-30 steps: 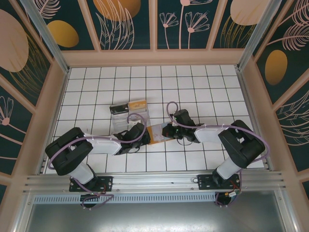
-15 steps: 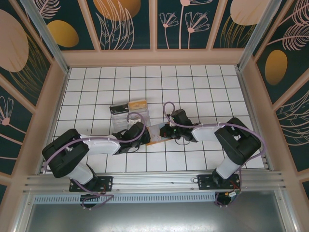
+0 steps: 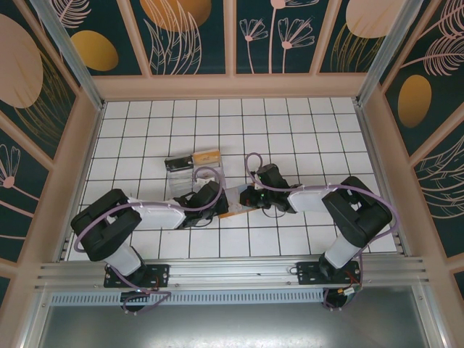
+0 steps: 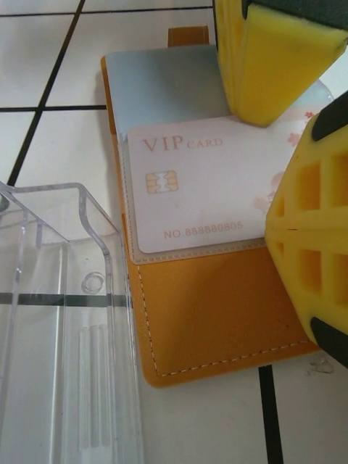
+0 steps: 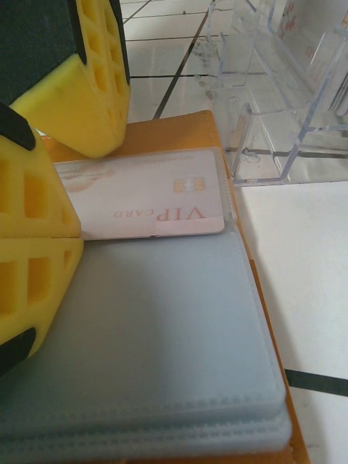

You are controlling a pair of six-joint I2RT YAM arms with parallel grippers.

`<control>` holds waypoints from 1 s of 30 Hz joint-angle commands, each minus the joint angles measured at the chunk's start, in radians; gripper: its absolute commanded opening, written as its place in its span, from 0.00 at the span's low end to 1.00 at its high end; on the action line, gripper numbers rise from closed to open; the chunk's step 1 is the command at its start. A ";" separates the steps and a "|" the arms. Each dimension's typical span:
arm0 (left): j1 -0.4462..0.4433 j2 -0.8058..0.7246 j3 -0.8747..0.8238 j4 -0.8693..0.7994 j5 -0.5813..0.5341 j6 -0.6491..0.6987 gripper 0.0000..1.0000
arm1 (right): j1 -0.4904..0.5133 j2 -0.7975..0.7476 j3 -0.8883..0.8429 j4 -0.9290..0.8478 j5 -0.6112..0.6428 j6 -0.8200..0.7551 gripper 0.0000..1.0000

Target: Take the credit cards out of the card holder

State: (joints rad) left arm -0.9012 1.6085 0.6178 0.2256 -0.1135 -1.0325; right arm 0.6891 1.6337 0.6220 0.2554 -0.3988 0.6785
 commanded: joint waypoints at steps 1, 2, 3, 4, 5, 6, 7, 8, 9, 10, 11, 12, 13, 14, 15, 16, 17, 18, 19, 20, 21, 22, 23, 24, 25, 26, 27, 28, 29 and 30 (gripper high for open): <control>0.006 0.026 0.022 -0.054 -0.002 0.002 0.00 | 0.012 0.022 0.010 -0.011 -0.005 -0.023 0.00; 0.005 0.031 0.022 -0.062 -0.002 -0.002 0.00 | 0.012 0.023 0.010 -0.013 -0.003 -0.024 0.00; 0.005 0.038 0.021 -0.067 -0.002 -0.005 0.00 | 0.012 0.024 0.010 -0.013 -0.003 -0.025 0.00; 0.006 0.047 0.021 -0.074 -0.002 -0.007 0.00 | 0.012 0.024 0.011 -0.013 -0.003 -0.025 0.00; 0.006 0.056 0.026 -0.087 -0.003 -0.008 0.00 | 0.012 0.025 0.012 -0.012 -0.005 -0.026 0.00; 0.005 0.068 0.033 -0.103 -0.004 -0.010 0.00 | 0.011 0.025 0.012 -0.015 -0.003 -0.027 0.00; 0.005 0.076 0.038 -0.115 -0.003 -0.012 0.00 | 0.010 0.024 0.013 -0.020 -0.001 -0.031 0.00; 0.005 0.084 0.040 -0.122 -0.005 -0.012 0.00 | 0.009 0.022 0.013 -0.023 0.002 -0.035 0.00; 0.006 0.088 0.040 -0.126 -0.003 -0.015 0.00 | 0.005 0.021 0.013 -0.031 0.006 -0.039 0.00; 0.006 0.091 0.039 -0.132 -0.005 -0.016 0.00 | -0.001 0.019 0.013 -0.037 0.008 -0.045 0.00; 0.005 0.092 0.040 -0.137 -0.007 -0.015 0.00 | -0.007 0.019 0.012 -0.042 0.009 -0.051 0.00; 0.006 0.094 0.040 -0.142 -0.010 -0.015 0.00 | -0.015 0.016 0.007 -0.044 0.008 -0.058 0.00; 0.006 0.096 0.037 -0.144 -0.009 -0.016 0.00 | -0.022 0.015 0.003 -0.043 0.004 -0.062 0.00; 0.006 0.098 0.037 -0.146 -0.009 -0.015 0.00 | -0.029 0.015 0.000 -0.041 -0.003 -0.067 0.00; 0.007 0.099 0.037 -0.146 -0.008 -0.015 0.00 | -0.035 0.018 -0.004 -0.040 -0.009 -0.072 0.00; 0.005 0.099 0.037 -0.146 -0.005 -0.016 0.00 | -0.042 0.019 -0.004 -0.043 -0.012 -0.077 0.00; 0.005 0.099 0.037 -0.146 -0.005 -0.015 0.00 | -0.048 0.021 -0.005 -0.045 -0.015 -0.082 0.00; 0.006 0.099 0.037 -0.146 -0.004 -0.015 0.00 | -0.052 0.019 -0.007 -0.046 -0.017 -0.087 0.00; 0.005 0.099 0.037 -0.145 -0.003 -0.016 0.00 | -0.056 0.018 -0.007 -0.049 -0.018 -0.089 0.00; 0.006 0.099 0.036 -0.144 -0.003 -0.015 0.00 | -0.060 0.017 -0.007 -0.051 -0.019 -0.093 0.00; 0.005 0.099 0.036 -0.144 -0.003 -0.015 0.00 | -0.065 0.018 -0.007 -0.054 -0.020 -0.095 0.00; 0.005 0.099 0.037 -0.144 -0.003 -0.016 0.00 | -0.068 0.016 -0.007 -0.056 -0.019 -0.099 0.00; 0.005 0.099 0.037 -0.144 -0.003 -0.016 0.00 | -0.072 0.016 -0.008 -0.055 -0.020 -0.099 0.00; 0.005 0.099 0.037 -0.146 -0.003 -0.017 0.00 | -0.076 0.016 -0.010 -0.056 -0.022 -0.101 0.00; 0.006 0.099 0.037 -0.146 -0.003 -0.014 0.00 | -0.079 0.015 -0.010 -0.059 -0.023 -0.104 0.00; 0.007 0.099 0.037 -0.146 -0.003 -0.015 0.00 | -0.082 0.014 -0.010 -0.063 -0.019 -0.107 0.00; 0.005 0.100 0.037 -0.146 -0.003 -0.014 0.00 | -0.087 0.010 -0.010 -0.067 -0.016 -0.111 0.00; 0.005 0.099 0.036 -0.147 -0.003 -0.013 0.00 | -0.093 0.006 -0.013 -0.069 -0.015 -0.112 0.00; 0.006 0.099 0.036 -0.147 -0.003 -0.013 0.00 | -0.099 0.003 -0.015 -0.067 -0.019 -0.113 0.00; 0.005 0.099 0.036 -0.147 -0.003 -0.013 0.00 | -0.103 -0.001 -0.016 -0.070 -0.020 -0.115 0.00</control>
State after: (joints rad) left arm -0.9012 1.6653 0.6754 0.2008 -0.1135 -1.0409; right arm 0.6121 1.6337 0.6220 0.2317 -0.4477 0.5968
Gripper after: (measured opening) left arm 0.068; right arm 0.066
